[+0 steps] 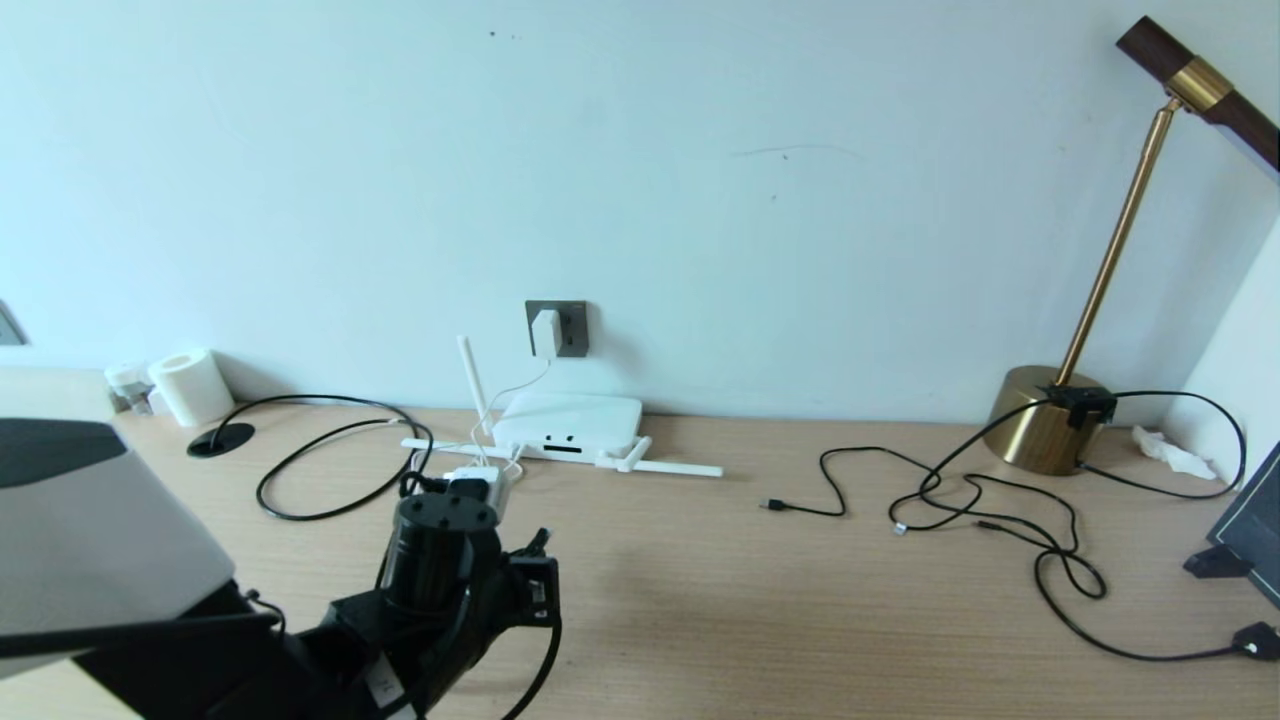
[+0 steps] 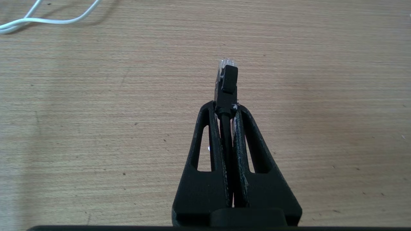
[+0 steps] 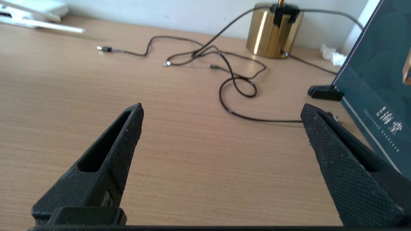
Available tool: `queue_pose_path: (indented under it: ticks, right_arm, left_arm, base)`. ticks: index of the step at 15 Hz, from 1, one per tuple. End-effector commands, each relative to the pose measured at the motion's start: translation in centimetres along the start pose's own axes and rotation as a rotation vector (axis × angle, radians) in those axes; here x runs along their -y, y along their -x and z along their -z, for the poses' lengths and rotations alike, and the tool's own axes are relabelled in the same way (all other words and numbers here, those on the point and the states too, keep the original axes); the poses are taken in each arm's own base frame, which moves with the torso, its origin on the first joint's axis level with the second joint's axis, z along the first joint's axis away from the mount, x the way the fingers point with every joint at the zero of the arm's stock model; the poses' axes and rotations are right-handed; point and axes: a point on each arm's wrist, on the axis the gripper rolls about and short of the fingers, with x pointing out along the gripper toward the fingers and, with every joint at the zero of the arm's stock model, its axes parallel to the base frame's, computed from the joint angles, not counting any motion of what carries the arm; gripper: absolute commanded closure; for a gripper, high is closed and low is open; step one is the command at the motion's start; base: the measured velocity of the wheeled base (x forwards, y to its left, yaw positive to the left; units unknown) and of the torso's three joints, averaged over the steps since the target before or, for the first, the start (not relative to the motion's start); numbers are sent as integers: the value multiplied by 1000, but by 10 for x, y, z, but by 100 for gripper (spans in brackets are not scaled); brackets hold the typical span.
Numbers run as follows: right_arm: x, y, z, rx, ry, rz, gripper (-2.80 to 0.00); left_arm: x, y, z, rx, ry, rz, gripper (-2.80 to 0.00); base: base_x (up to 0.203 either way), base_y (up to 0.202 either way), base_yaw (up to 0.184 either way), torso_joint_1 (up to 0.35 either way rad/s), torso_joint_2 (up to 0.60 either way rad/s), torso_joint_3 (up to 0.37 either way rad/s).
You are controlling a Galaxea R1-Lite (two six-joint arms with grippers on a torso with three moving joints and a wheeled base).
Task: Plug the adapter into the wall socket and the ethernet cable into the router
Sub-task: Align cable and router interface
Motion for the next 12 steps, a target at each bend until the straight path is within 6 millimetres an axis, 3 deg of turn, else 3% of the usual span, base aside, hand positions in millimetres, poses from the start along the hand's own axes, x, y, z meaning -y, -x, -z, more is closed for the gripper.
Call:
queue_pose_path:
  ticks: [1, 12]
  right_arm:
    - [0, 0, 1, 1, 0, 1, -280]
    - [0, 0, 1, 1, 0, 1, -280]
  left_arm:
    - [-1, 2, 4, 0, 0, 2, 0]
    - [8, -4, -5, 54, 51, 70, 0]
  base:
    - [0, 0, 0, 0, 0, 0]
    - [0, 0, 0, 0, 0, 0]
